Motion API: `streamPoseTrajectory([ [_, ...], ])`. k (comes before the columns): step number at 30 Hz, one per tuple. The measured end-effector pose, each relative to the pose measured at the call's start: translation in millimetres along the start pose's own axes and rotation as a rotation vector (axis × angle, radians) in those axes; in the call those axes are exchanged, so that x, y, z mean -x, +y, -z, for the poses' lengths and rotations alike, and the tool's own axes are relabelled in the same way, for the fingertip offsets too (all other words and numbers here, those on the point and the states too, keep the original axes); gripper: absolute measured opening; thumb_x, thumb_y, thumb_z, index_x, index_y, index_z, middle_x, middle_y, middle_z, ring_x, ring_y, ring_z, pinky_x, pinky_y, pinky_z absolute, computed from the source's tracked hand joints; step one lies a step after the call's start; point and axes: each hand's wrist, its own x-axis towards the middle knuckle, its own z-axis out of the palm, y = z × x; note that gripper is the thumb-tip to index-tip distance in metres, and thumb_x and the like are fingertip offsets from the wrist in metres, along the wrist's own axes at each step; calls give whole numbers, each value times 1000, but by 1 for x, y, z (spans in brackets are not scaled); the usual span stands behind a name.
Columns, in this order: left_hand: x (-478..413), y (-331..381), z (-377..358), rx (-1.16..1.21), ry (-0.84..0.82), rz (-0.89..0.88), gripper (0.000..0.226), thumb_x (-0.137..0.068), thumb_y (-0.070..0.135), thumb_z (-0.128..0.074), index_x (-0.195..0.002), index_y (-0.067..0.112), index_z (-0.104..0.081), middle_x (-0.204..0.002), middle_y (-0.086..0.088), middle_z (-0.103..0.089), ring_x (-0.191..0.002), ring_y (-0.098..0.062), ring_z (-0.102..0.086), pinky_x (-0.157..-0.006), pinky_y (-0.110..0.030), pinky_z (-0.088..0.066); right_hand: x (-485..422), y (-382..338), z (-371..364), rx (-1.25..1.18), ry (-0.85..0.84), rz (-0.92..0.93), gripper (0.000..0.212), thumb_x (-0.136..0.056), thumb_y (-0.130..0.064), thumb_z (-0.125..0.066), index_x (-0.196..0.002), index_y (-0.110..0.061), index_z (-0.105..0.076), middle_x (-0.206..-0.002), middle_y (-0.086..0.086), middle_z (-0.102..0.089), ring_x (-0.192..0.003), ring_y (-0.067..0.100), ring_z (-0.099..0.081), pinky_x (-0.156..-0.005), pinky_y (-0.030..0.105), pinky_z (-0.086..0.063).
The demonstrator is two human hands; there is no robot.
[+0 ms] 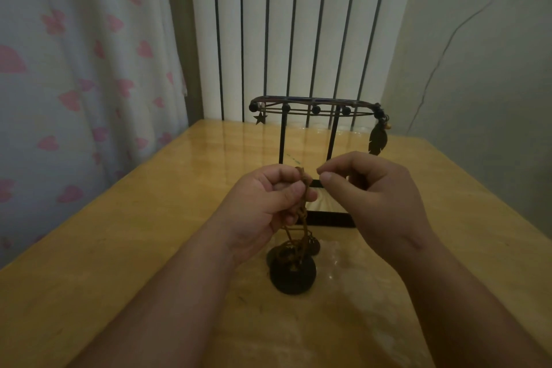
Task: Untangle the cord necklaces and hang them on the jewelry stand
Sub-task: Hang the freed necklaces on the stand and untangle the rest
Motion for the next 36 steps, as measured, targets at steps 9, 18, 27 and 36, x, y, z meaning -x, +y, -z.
streamPoseTrajectory([
  [9, -1, -3, 1, -181, 51, -47, 20, -92, 8, -59, -87, 20, -74, -78, 2, -67, -70, -13, -59, -66, -33, -45, -1, 0, -5, 180, -38, 92, 16, -82, -33, -59, -80, -48, -54, -81, -21, -58, -87, -10, -53, -69, 4, -41],
  [18, 2, -1, -5, -475, 96, -162, 12, -90, 12, -63, -87, 20, -72, -65, 15, -61, -62, 1, -55, -60, -16, -44, 0, 6, -9, 231, -105, 34, 13, -89, -29, -57, -82, -40, -57, -74, -15, -53, -73, -12, -48, -59, 10, -39],
  [27, 4, -1, -6, -561, 164, -313, 24, -87, 6, -66, -77, 28, -72, -64, 15, -65, -63, -1, -59, -58, -15, -47, -1, 7, -8, 212, -85, 40, 16, -88, -29, -59, -80, -43, -56, -71, -16, -54, -72, -12, -51, -60, 7, -40],
  [36, 3, 1, -9, -648, 201, -301, 22, -88, 14, -64, -75, 31, -72, -65, 12, -66, -63, 0, -59, -55, -12, -45, -2, 7, -2, 311, -174, 70, 9, -83, -37, -54, -83, -46, -56, -79, -21, -53, -83, -13, -46, -60, 11, -35],
])
